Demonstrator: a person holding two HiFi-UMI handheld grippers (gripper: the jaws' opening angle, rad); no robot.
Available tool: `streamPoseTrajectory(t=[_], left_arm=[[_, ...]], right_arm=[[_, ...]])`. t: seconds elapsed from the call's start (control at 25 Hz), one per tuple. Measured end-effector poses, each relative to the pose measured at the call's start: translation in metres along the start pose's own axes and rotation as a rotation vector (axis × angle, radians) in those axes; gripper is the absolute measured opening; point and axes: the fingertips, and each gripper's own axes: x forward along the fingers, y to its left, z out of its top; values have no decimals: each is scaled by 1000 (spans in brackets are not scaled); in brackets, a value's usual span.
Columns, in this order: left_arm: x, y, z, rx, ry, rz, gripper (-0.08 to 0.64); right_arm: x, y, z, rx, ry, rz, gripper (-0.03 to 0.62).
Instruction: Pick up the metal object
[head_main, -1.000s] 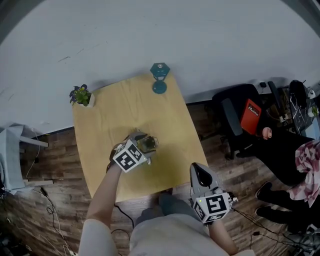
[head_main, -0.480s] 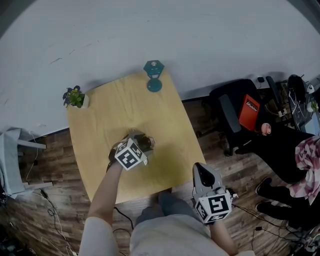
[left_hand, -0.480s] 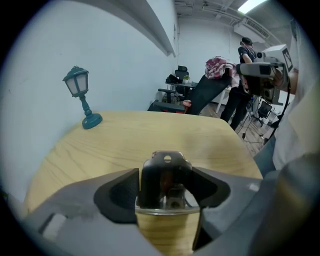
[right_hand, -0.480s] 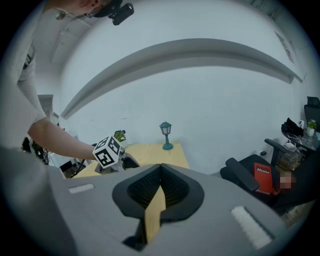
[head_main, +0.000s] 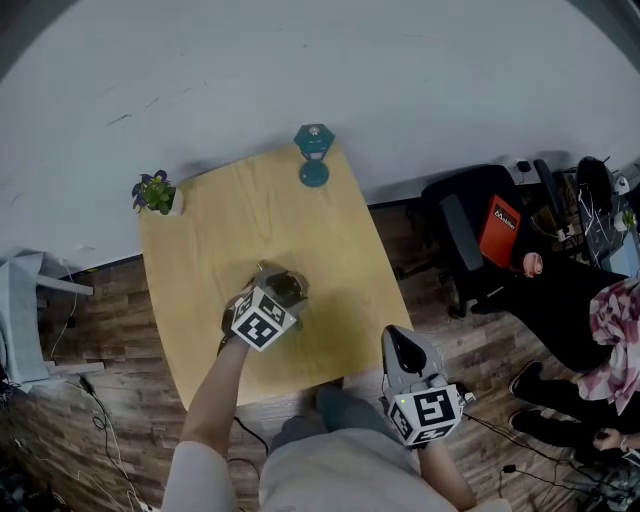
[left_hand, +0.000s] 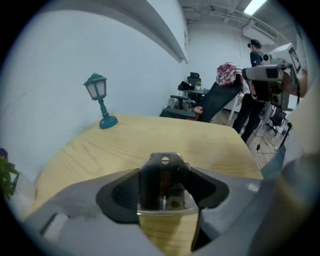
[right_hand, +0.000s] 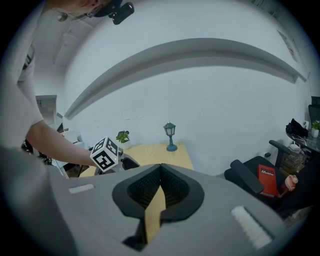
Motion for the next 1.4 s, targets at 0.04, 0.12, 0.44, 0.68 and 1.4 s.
streamPoseTrajectory(t=[0.04, 0.12, 0.44, 0.68, 1.4], left_arm=[[-5, 1, 2, -24, -28, 15, 301], [-17, 3, 9, -65, -91, 52, 301], [-91, 14, 33, -208, -326, 220, 301], [-147, 16, 36, -263, -446, 351, 301], [-299, -13, 31, -411, -758, 553, 301]], right_arm=[[1, 2, 1, -2, -3, 7, 2], [3, 8, 4, -6, -11, 24, 2], [16, 42, 23, -33, -53, 108, 2], [21, 64, 37, -61, -85, 153, 2], [16, 121, 88, -171, -216, 208, 2]])
